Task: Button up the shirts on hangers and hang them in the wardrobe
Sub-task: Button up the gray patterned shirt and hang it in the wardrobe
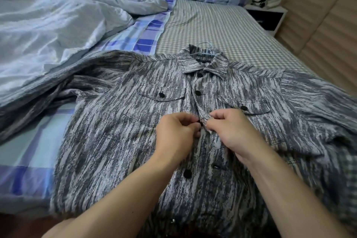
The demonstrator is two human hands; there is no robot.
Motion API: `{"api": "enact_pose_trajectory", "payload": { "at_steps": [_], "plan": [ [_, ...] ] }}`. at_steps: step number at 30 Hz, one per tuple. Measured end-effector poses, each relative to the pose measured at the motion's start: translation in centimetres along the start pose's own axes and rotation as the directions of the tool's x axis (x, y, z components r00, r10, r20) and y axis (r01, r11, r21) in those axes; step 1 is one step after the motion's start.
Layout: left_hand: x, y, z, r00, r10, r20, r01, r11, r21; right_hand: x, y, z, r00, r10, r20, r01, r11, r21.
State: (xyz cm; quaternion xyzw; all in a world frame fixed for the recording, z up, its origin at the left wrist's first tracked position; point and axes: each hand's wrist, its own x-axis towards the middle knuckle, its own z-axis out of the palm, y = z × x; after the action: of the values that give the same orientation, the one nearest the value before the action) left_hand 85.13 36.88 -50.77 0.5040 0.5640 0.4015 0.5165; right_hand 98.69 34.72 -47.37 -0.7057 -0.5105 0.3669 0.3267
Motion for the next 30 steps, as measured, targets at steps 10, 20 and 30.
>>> {"api": "enact_pose_trajectory", "payload": {
  "at_steps": [10,20,30],
  "plan": [
    [0.2,-0.5,-0.2,0.999,-0.018,0.039,0.022,0.994,-0.105,0.6,0.9,-0.7,0.988,0.012,0.156,-0.02,0.999,0.047],
    [0.7,-0.3,-0.9,0.984,-0.086,0.157,0.111,0.981,-0.157,0.7,1.2,-0.7,0.977,0.032,0.213,-0.043,0.998,0.047],
    [0.1,0.9,-0.5,0.991,-0.119,0.063,0.125,0.988,-0.088,0.8,1.0,1.8,0.955,-0.296,-0.002,0.26,0.842,-0.472]
  ]
}}
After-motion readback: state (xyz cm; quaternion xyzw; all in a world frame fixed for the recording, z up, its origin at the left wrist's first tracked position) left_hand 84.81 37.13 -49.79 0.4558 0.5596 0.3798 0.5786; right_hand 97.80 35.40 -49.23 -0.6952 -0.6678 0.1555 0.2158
